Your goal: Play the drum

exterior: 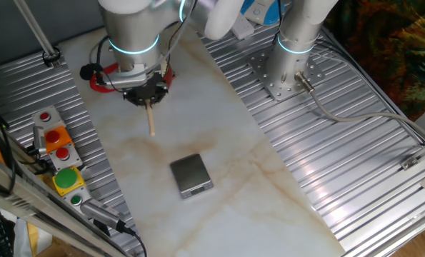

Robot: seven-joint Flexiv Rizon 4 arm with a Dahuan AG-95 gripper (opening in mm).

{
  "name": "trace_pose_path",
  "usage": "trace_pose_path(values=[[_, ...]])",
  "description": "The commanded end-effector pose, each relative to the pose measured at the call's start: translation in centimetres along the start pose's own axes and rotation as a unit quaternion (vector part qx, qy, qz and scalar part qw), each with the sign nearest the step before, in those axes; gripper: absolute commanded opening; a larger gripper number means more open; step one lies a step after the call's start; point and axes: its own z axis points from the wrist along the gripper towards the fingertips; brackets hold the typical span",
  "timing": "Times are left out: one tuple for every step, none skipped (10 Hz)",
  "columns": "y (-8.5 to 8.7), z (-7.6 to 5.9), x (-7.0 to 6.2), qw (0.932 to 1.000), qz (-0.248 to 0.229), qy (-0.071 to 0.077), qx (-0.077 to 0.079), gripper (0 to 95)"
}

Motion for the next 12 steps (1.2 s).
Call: trace_pose_path(values=[[0.2,1.1,1.5,0.9997,-0.02,-0.004,0.017,0.0],[0.4,1.5,2.3,0.9995,-0.024,-0.006,0.021,0.0],[0.5,1.7,2.6,0.9994,-0.025,-0.007,0.022,0.0],[0.6,1.8,2.7,0.9992,-0.03,-0.007,0.026,0.0],[0.6,1.8,2.7,0.9991,-0.032,-0.008,0.028,0.0],[0.6,1.8,2.7,0.999,-0.033,-0.008,0.028,0.0],[0.6,1.8,2.7,0.999,-0.033,-0.007,0.029,0.0],[0.6,1.8,2.7,0.9991,-0.031,-0.007,0.029,0.0],[0.6,1.8,2.6,0.9992,-0.026,-0.009,0.028,0.0],[0.6,1.8,2.6,0.9992,-0.027,-0.008,0.028,0.0],[0.6,1.8,2.6,0.9992,-0.027,-0.011,0.029,0.0],[0.6,1.7,2.7,0.9991,-0.027,-0.014,0.03,0.0]])
